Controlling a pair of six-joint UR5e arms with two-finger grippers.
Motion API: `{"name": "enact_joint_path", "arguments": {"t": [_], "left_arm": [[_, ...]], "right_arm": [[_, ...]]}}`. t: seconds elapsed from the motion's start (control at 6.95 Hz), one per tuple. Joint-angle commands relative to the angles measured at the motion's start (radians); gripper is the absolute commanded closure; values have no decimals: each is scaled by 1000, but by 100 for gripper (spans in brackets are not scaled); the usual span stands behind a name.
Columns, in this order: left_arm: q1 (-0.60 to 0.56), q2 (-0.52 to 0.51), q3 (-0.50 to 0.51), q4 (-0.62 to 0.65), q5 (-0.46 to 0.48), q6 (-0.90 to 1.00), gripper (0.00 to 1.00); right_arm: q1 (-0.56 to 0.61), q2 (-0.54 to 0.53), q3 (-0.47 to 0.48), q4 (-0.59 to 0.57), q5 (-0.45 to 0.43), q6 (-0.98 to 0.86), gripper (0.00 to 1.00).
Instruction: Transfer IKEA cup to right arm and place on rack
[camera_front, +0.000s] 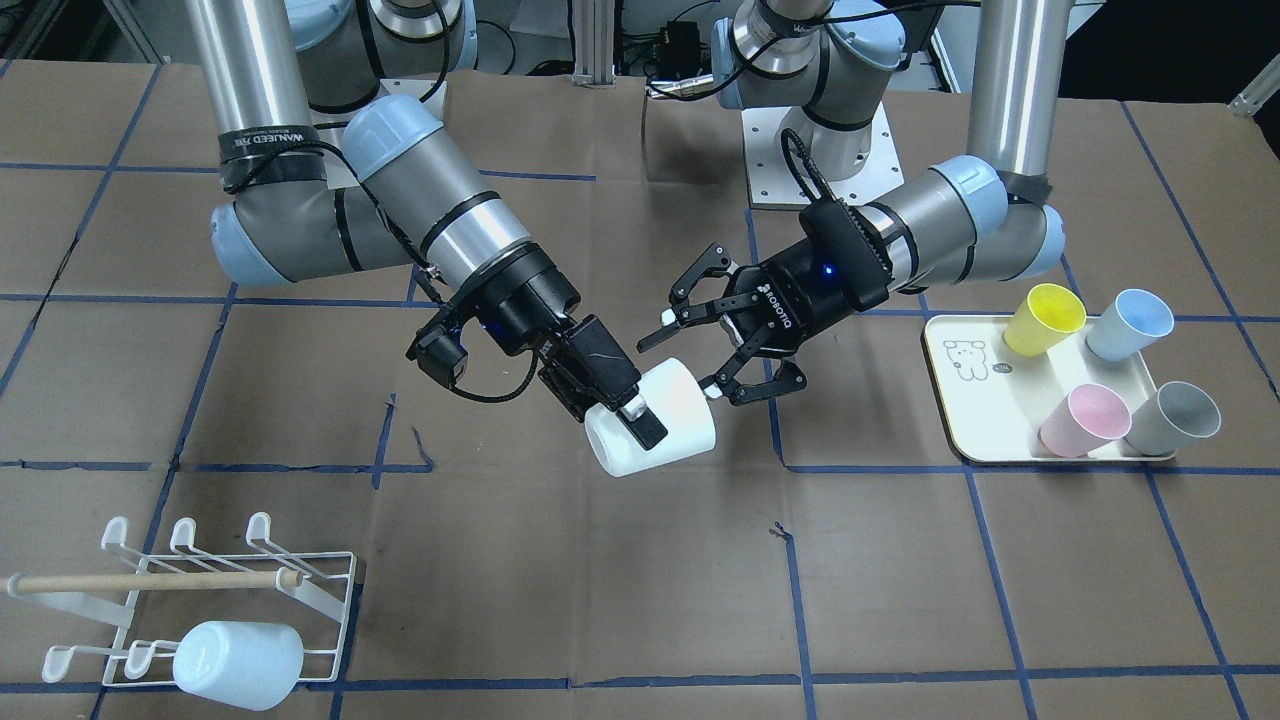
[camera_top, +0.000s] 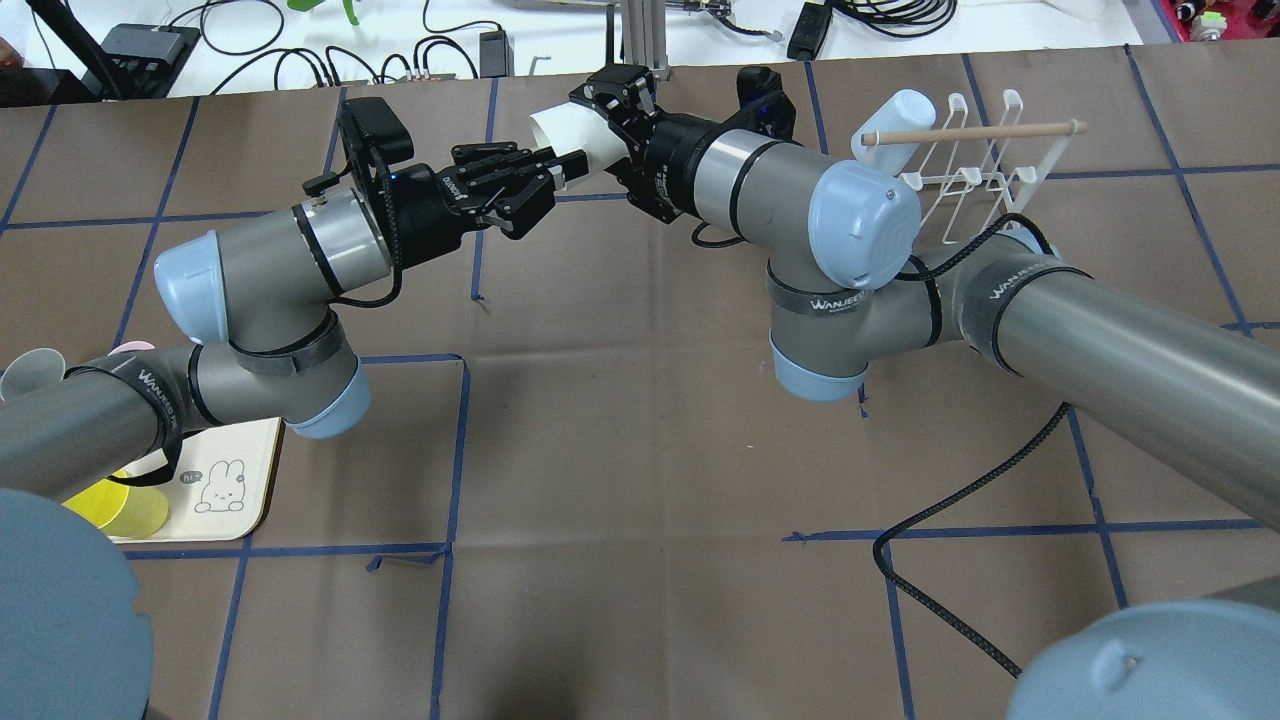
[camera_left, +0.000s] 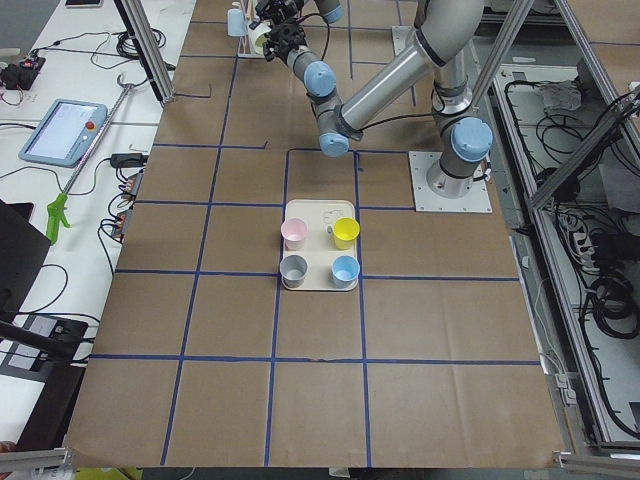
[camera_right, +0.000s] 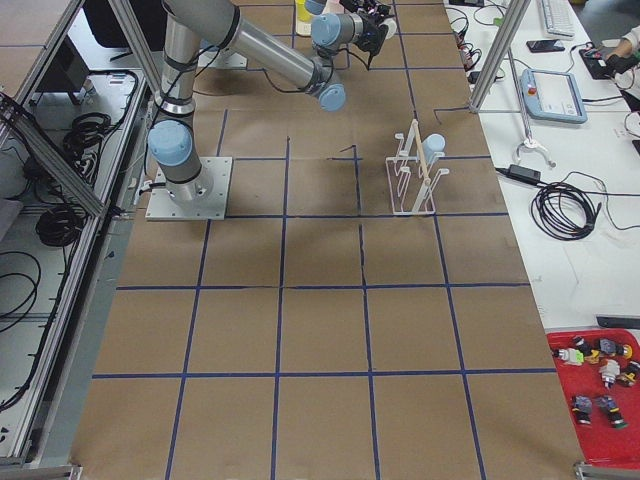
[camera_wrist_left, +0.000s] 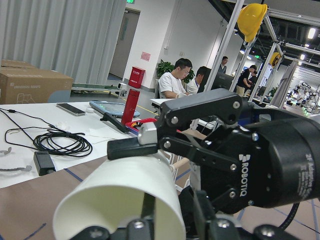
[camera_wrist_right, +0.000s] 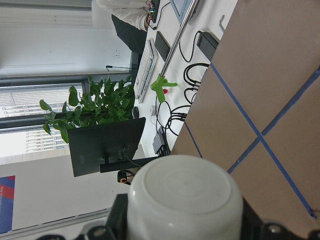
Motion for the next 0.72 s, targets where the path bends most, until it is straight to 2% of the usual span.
{"name": "enact_joint_path", "arguments": {"t": [0.0, 0.29, 0.58], "left_arm": [[0, 10, 5, 5, 21, -27, 2], [43, 28, -11, 11, 18, -29, 2], [153, 31, -21, 29, -72, -27, 2]], "right_arm": [[-19, 9, -30, -2, 0, -8, 39], [-92, 19, -41, -11, 6, -17, 40], [-162, 13, -41, -11, 3, -107, 48]]}}
